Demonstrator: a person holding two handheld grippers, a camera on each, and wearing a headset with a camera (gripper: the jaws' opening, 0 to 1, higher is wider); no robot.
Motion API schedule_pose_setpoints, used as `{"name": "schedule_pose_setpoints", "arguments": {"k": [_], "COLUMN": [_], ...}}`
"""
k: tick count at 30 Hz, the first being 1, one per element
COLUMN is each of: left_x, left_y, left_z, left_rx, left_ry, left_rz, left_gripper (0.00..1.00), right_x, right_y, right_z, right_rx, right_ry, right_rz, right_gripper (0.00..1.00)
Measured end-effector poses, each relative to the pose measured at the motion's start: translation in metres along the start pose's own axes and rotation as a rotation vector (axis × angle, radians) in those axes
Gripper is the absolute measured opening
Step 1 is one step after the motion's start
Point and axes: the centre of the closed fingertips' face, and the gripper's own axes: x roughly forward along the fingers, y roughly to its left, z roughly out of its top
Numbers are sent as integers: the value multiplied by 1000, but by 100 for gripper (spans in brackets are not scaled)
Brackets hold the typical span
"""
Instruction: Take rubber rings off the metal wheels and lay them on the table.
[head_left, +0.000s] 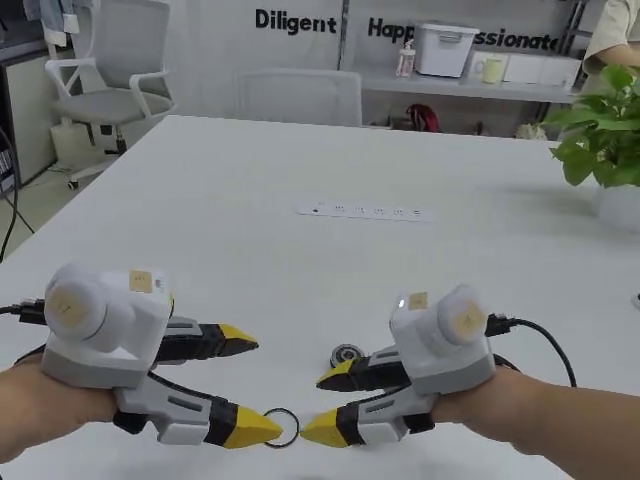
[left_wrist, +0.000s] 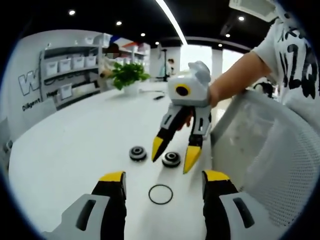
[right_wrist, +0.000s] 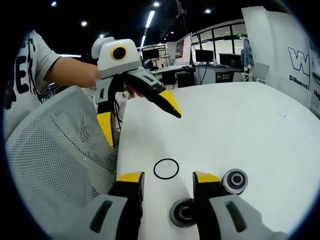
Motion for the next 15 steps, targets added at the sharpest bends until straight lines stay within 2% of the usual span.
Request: {"name": "schedule_pose_setpoints", "arguments": {"k": [11, 15], "left_x": [18, 23], "left_y": [-4, -2], "left_z": [2, 3], "left_rx": [5, 10], "left_ry": [25, 40], "left_rz": [-39, -53], "left_gripper": [60, 59], "right_x": [-36, -45], "right_y": [-12, -17], "right_z": [-19, -28], "right_rx": [11, 20], "right_ry": [7, 14], "right_rz": [-55, -72], "right_gripper": [38, 38]}}
